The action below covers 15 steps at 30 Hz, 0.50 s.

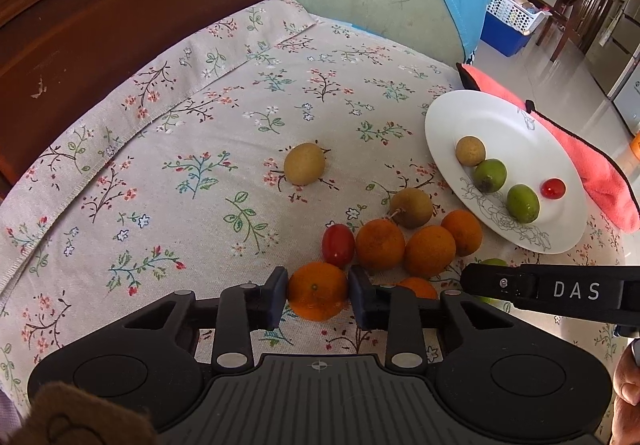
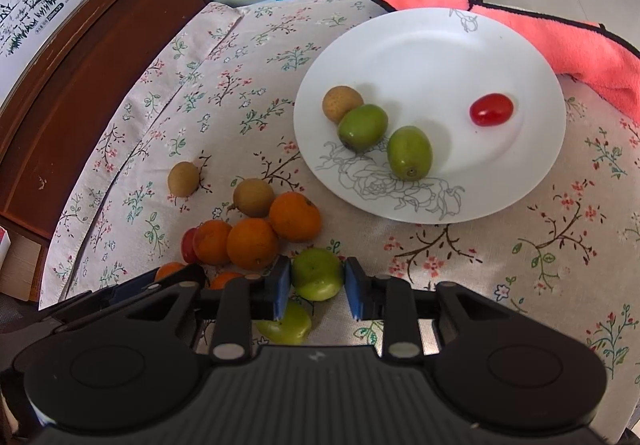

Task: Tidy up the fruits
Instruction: 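Grasp a green jujube with the right gripper while the left gripper grasps a tangerine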

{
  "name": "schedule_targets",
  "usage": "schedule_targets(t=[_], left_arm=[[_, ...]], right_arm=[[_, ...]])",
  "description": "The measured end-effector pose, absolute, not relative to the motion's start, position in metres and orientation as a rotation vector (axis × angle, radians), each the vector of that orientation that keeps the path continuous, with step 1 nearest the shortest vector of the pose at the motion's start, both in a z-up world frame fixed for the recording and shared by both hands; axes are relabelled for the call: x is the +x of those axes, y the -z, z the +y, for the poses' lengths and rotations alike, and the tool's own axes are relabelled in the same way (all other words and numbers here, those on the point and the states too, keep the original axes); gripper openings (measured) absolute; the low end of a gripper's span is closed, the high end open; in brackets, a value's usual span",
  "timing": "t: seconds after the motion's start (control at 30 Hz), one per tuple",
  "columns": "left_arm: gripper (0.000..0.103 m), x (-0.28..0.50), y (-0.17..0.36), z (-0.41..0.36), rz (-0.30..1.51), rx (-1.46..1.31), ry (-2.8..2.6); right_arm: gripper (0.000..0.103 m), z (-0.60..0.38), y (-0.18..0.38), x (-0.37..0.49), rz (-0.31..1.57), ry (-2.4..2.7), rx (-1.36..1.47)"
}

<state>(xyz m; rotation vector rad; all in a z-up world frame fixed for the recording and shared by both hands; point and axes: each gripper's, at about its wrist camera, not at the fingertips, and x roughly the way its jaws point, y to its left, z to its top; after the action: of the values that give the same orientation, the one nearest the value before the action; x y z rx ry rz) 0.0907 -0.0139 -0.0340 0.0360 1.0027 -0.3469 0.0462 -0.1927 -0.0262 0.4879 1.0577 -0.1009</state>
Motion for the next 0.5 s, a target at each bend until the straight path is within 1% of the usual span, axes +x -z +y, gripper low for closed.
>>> schedule_targets(t=[0.5], left_arm=[[0.030,0.085,0.014,-0.009,0.917,0.074,0.329]], right_arm=[[0.029,-0.195,0.015,0.041,1.025,0.041,0.510]])
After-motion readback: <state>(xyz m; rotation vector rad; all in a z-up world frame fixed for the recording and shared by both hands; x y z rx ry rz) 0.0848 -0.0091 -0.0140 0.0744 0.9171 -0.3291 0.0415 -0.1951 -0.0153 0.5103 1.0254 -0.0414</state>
